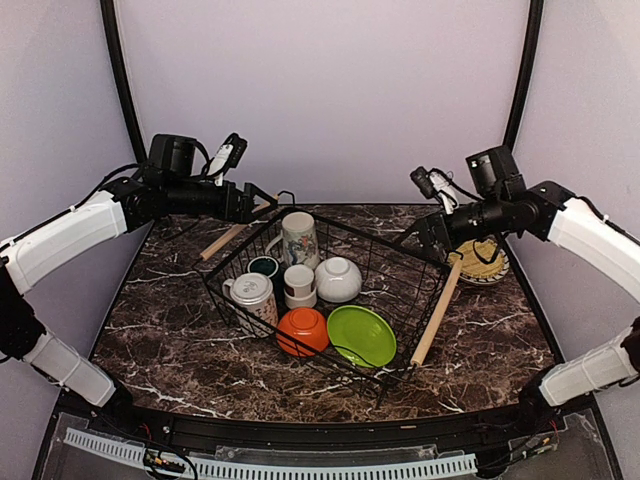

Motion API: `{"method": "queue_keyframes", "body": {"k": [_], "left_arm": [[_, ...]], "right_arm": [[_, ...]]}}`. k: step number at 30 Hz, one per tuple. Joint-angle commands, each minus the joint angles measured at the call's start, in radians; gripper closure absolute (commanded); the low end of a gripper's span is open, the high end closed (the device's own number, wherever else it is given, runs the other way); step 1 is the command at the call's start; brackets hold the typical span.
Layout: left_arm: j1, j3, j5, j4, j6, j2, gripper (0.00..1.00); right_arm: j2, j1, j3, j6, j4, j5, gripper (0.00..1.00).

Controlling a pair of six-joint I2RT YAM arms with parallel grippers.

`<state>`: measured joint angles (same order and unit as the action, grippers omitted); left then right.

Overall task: Unload the mixed dishes from the dish rack
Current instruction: Grab the plate from the dish rack.

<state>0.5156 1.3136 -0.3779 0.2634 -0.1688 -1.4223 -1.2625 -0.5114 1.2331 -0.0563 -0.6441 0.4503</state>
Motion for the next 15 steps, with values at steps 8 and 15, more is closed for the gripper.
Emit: {"method": "queue_keyframes", "body": {"k": [8,15], "left_arm": [[0.008,0.009,-0.006,0.008,-0.002,0.001,0.01],[0.008,0.009,-0.009,0.009,-0.003,-0.002,0.01]], "right_arm": [[-0.272,-0.286,0.116,0.100,-0.259,-0.204,0.01],[-0.397,-0.365,0.146,0.094,-0.291,-0.260,0.04]]}}
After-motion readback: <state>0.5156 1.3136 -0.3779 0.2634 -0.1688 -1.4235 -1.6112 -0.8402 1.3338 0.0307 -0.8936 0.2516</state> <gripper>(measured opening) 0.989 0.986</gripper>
